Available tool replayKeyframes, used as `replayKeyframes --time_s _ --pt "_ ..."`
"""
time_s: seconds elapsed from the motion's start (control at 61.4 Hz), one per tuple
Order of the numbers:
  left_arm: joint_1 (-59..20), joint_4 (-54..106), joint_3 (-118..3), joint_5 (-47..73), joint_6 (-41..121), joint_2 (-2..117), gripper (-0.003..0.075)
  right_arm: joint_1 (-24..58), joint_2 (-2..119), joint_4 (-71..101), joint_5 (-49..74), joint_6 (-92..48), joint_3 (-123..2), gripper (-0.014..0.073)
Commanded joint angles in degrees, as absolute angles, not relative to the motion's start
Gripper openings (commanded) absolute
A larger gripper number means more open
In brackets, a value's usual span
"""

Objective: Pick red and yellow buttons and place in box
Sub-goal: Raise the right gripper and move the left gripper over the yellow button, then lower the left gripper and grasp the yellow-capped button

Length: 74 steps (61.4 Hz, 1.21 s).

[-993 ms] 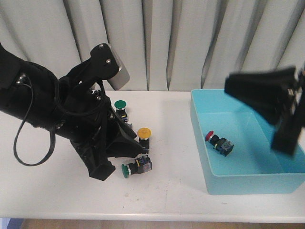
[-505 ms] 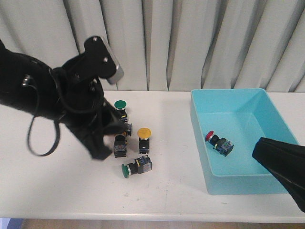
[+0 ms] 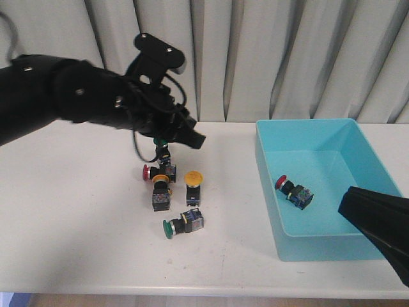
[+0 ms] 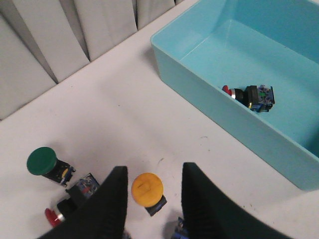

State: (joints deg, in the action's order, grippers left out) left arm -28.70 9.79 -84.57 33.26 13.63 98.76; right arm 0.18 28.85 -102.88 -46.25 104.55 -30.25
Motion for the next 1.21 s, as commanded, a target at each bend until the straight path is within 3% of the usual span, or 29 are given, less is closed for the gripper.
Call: replayKeyframes --time_s 0.0,0.179,0.342,1.189 --pt "-27.81 10.6 -93.42 33.94 10.99 101.62 0.0335 -0.03 29.23 -101.38 -44.98 103.41 -31.69 -0.0006" --pt "-26.62 10.6 -103.9 40.8 4.84 110.83 0.0437 -0.03 29.23 -101.38 -44.98 103.0 -31.69 -0.0006" --pt "-26.02 10.6 -106.43 42.17 3.83 116.33 0.0484 -0.03 29.23 -101.38 -45.22 102.84 -31.64 -0.0006" --pt "-25.85 12.3 -106.43 44.46 0.8 126.26 0.0491 -0.03 28.97 -101.38 -45.81 102.42 -27.7 -0.0006"
